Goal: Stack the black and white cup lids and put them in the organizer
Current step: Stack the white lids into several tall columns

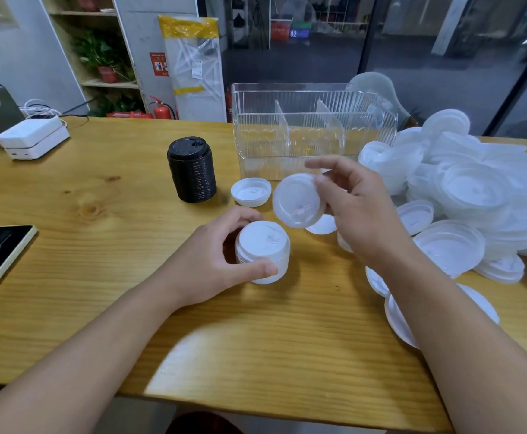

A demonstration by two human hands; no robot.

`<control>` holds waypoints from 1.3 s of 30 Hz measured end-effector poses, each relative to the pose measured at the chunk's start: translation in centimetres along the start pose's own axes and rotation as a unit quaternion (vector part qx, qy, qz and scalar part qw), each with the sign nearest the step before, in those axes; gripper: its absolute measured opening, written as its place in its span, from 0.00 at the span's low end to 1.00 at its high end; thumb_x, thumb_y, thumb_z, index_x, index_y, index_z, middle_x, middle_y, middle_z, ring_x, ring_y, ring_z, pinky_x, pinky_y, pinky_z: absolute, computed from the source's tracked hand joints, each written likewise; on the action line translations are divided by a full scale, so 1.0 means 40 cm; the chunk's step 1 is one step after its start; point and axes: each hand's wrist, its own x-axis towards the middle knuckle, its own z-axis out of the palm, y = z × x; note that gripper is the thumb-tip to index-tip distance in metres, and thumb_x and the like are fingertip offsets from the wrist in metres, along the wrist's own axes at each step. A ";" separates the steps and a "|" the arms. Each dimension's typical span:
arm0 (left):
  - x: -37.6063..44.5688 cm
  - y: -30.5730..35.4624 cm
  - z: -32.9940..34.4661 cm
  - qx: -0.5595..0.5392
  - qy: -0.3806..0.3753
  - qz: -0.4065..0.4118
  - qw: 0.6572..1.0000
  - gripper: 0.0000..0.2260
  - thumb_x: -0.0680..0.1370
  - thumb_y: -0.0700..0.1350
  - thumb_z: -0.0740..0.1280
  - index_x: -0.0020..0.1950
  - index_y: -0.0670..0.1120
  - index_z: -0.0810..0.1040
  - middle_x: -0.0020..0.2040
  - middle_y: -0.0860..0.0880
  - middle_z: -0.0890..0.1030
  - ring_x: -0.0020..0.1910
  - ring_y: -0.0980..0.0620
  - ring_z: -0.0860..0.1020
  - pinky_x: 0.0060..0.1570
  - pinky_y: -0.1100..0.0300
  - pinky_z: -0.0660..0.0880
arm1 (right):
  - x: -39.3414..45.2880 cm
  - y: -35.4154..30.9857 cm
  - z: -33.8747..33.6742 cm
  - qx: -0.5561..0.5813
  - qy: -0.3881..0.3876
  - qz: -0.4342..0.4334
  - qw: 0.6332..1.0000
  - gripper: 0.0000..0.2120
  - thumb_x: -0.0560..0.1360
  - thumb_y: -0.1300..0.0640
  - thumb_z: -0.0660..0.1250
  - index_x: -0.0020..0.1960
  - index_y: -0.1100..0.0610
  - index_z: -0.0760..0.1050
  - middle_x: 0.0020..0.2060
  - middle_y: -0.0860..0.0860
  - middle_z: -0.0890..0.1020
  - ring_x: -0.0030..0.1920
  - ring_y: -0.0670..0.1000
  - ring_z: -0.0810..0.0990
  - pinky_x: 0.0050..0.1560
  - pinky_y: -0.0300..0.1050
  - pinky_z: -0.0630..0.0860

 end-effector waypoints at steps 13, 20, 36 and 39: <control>-0.001 0.008 0.000 -0.013 -0.009 0.018 1.000 0.30 0.73 0.55 0.84 0.72 0.54 0.77 0.65 0.56 0.85 0.65 0.52 0.84 0.67 0.42 0.79 | -0.036 -0.014 0.047 0.077 -0.131 0.126 0.980 0.15 0.85 0.45 0.70 0.60 0.55 0.87 0.54 0.53 0.89 0.55 0.47 0.87 0.57 0.47 0.81; 0.001 0.005 -0.001 -0.005 0.011 0.007 1.000 0.31 0.71 0.57 0.85 0.70 0.55 0.78 0.64 0.57 0.86 0.64 0.54 0.84 0.66 0.42 0.79 | -0.039 -0.002 0.025 -0.086 -0.300 0.078 0.947 0.38 0.74 0.46 0.83 0.79 0.50 0.72 0.68 0.40 0.82 0.67 0.40 0.82 0.71 0.50 0.79; 0.004 0.014 0.004 -0.012 0.014 -0.029 0.999 0.32 0.68 0.46 0.89 0.68 0.56 0.79 0.58 0.59 0.88 0.58 0.58 0.86 0.60 0.53 0.79 | -0.079 -0.014 0.095 -0.219 -0.182 -0.088 0.954 0.19 0.78 0.40 0.76 0.61 0.52 0.83 0.54 0.49 0.86 0.56 0.51 0.83 0.57 0.59 0.79; 0.005 0.013 0.007 -0.004 0.020 -0.027 0.999 0.33 0.67 0.47 0.89 0.68 0.57 0.79 0.57 0.59 0.89 0.58 0.57 0.86 0.62 0.50 0.80 | -0.076 -0.005 0.100 -0.231 -0.177 -0.110 0.950 0.19 0.77 0.38 0.76 0.59 0.50 0.84 0.52 0.47 0.86 0.54 0.49 0.83 0.54 0.58 0.79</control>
